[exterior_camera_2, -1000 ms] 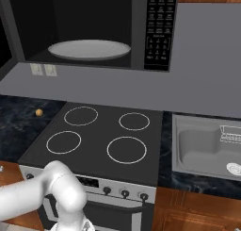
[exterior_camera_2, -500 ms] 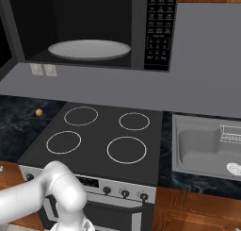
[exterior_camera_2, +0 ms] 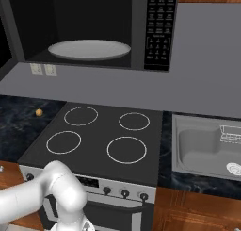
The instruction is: Place the sponge inside the microwave to prepare for sanitizing.
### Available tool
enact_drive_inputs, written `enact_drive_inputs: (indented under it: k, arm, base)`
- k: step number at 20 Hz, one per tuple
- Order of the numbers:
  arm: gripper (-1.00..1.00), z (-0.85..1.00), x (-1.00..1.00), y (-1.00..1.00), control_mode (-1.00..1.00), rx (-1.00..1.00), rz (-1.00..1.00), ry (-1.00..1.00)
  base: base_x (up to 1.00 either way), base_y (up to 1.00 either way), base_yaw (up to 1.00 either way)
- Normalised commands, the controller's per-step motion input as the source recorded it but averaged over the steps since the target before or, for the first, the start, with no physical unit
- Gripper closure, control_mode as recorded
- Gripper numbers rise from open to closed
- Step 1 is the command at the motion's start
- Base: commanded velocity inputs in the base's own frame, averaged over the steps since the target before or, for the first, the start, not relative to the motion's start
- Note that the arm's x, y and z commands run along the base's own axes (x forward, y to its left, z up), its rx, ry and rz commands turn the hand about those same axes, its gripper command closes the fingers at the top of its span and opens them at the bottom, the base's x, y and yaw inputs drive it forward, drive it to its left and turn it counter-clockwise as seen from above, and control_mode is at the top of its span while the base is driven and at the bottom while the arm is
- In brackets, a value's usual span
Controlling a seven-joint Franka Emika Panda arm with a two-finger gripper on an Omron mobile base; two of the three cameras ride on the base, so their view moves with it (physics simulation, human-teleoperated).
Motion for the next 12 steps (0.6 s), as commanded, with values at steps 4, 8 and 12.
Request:
enact_drive_inputs:
  k: [4,8,12]
  arm:
    - [-1.00,0.00,-0.04,0.02,-1.00,-0.01,0.15,0.04]
    - [-1.00,0.02,-0.35,-0.05,-1.00,0.00,0.17,0.04]
    - [-1.00,0.01,-0.67,-0.26,-1.00,0.04,0.24,0.03]
  base:
    - [0.00,0.00,0.00]
    - [0.00,0.00,0.00]
    - [0.00,0.00,0.00]
